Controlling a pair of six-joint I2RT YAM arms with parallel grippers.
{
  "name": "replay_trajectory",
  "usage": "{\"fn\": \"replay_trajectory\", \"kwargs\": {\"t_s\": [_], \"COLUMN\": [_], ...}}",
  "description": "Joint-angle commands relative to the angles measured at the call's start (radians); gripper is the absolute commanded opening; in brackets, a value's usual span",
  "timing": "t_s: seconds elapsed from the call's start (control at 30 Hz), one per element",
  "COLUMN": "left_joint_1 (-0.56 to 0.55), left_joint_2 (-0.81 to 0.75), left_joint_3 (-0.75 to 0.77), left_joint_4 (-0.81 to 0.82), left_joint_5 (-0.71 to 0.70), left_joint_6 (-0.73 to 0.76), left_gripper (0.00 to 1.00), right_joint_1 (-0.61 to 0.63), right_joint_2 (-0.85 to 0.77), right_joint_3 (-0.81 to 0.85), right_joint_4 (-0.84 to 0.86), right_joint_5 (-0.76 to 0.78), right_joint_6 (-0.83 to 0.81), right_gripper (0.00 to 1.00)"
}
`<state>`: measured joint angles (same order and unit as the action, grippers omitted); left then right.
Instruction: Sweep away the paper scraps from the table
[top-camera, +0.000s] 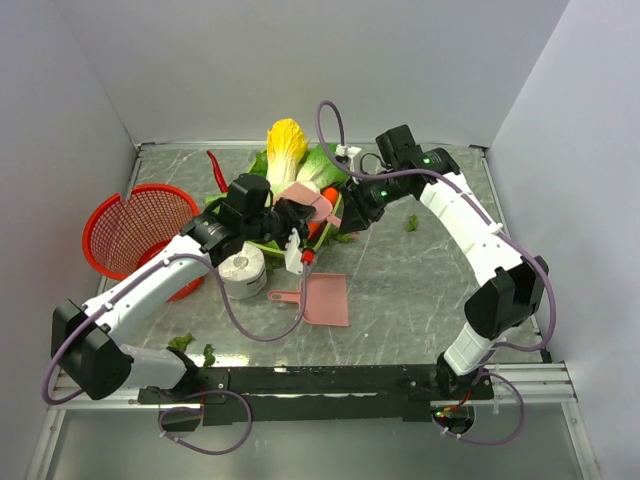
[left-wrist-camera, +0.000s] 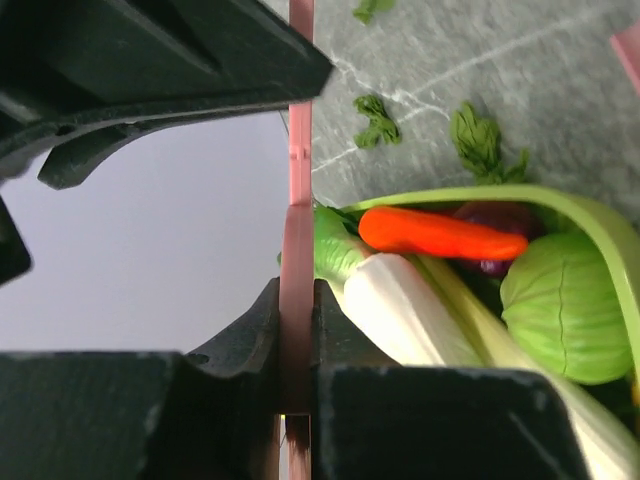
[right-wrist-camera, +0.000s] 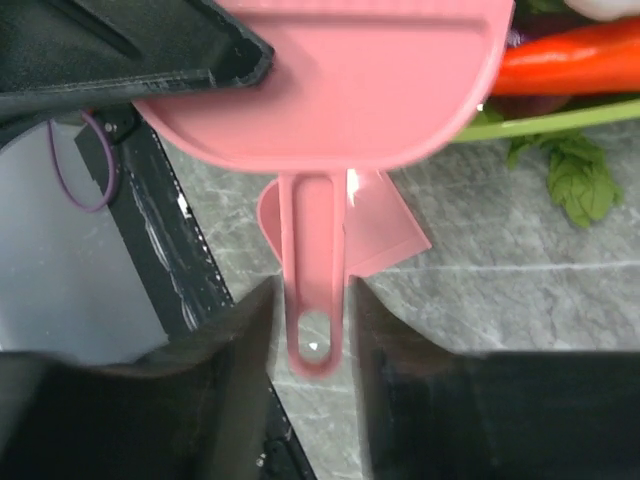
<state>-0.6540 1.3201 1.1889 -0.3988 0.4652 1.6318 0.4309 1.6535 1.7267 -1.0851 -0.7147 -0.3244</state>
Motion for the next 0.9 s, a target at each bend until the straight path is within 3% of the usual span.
{"fn": "replay_trajectory", "kwargs": {"t_s": [0.0, 0.07, 0.17, 0.2, 0.3, 0.37, 0.47, 0.6, 0.73, 0.87], "left_joint_1": [-0.006, -0.006, 0.008, 0.022, 0.091, 0.140, 0.207, 0.249, 0.263, 0.261], "left_joint_2": [-0.009, -0.001, 0.039, 0.059, 0.154, 0.206, 0.278, 0.349, 0.346, 0.350], "left_joint_3": [0.006, 0.027, 0.139, 0.247, 0.458, 0.521, 0.618, 0.664, 0.608, 0.610], "left_joint_4": [0.130, 0.169, 0.166, 0.131, -0.035, -0.087, -0.147, -0.161, -0.077, -0.121], "left_joint_5": [0.021, 0.021, 0.039, 0.070, 0.258, 0.402, 0.623, 0.757, 0.797, 0.805], "left_joint_6": [-0.235, -0.367, -0.715, -0.886, -1.079, -1.156, -1.315, -1.472, -1.563, -1.534], "left_gripper": [0.01, 0.01, 0.01, 0.01, 0.01, 0.01, 0.01, 0.01, 0.01, 0.01], "right_joint_1": [-0.027, -0.087, -0.168, -0.229, -0.314, -0.323, -0.322, -0.317, -0.279, -0.230], "right_joint_2": [-0.030, -0.090, -0.196, -0.221, -0.297, -0.308, -0.273, -0.229, -0.219, -0.199], "right_joint_3": [0.083, 0.067, -0.021, -0.082, -0.179, -0.187, -0.133, -0.076, -0.058, 0.003], "right_joint_4": [0.011, 0.086, 0.235, 0.354, 0.615, 0.668, 0.587, 0.508, 0.449, 0.392], "right_joint_5": [-0.057, -0.094, -0.185, -0.215, -0.363, -0.377, -0.446, -0.486, -0.448, -0.410], "right_joint_6": [-0.045, -0.044, 0.031, 0.062, 0.198, 0.238, 0.115, 0.039, -0.062, -0.166], "right_gripper": [0.58, 0.64, 0.73, 0.77, 0.81, 0.81, 0.81, 0.81, 0.81, 0.81]}}
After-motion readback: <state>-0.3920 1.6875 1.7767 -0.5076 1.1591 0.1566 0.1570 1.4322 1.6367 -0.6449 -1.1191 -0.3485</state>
